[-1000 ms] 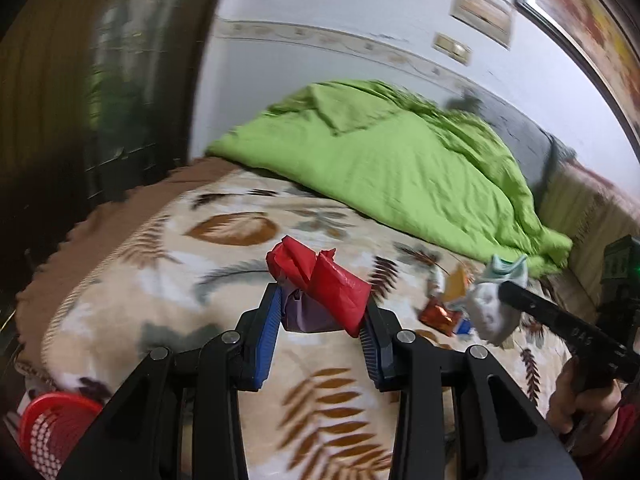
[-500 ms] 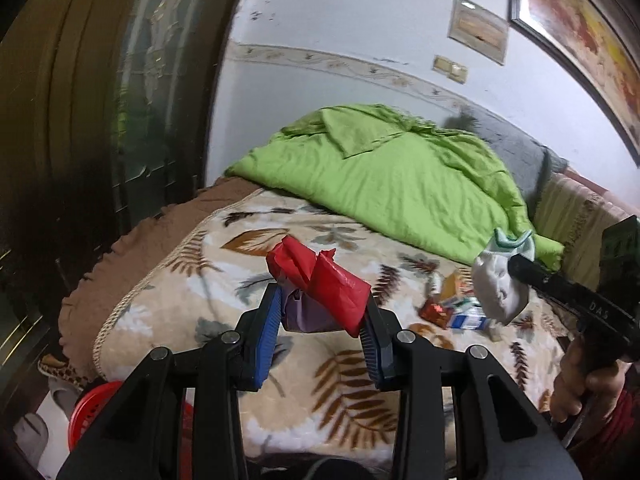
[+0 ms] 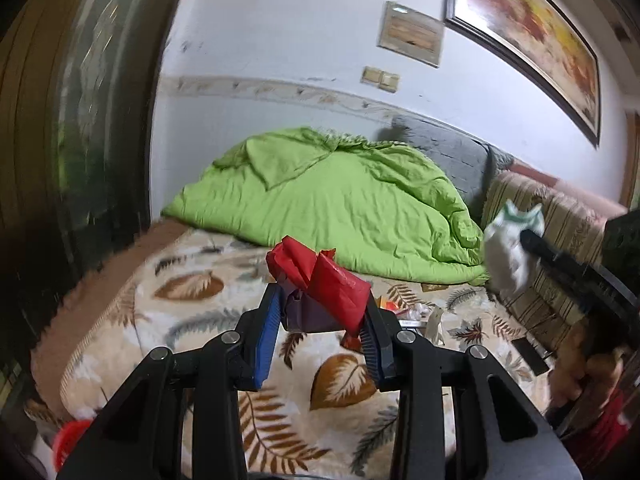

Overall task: Collect trash
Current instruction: 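Carry both items to the red wastebasket and open both grippers over it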

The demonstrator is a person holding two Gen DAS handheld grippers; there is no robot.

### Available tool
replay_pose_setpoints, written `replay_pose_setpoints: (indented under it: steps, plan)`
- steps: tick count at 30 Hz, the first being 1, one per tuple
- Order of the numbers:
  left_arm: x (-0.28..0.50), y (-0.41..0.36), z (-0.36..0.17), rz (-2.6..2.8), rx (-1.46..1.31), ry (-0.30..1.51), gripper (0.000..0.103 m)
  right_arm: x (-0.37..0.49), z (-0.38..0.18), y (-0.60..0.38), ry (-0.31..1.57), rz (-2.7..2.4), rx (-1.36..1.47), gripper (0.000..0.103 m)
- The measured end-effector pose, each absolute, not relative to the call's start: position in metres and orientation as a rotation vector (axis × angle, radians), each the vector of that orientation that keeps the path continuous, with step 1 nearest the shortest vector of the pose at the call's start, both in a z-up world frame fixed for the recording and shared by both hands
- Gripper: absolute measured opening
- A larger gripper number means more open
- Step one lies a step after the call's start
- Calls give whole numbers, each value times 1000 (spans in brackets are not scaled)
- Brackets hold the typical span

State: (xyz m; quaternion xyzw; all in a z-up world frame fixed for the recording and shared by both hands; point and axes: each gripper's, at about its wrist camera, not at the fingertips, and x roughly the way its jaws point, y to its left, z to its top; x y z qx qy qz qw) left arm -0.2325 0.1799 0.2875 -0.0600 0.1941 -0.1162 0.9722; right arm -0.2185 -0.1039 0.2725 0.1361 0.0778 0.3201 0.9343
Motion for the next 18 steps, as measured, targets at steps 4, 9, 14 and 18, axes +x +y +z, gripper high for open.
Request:
replay_pose_setpoints:
  steps: [4, 9, 14, 18]
  plan:
    - [-236, 157, 305, -253, -95, 395, 36, -229, 288, -132, 112, 645, 298, 17]
    - [-252, 142, 317, -236, -72, 394, 36, -238, 287, -148, 123, 678, 308, 17]
    - [-270, 155, 313, -182, -73, 412, 37, -232, 271, -127, 219, 747, 283, 17]
    - [-272, 188, 285, -116, -116, 460, 37, -218, 247, -89, 311, 794, 238, 17]
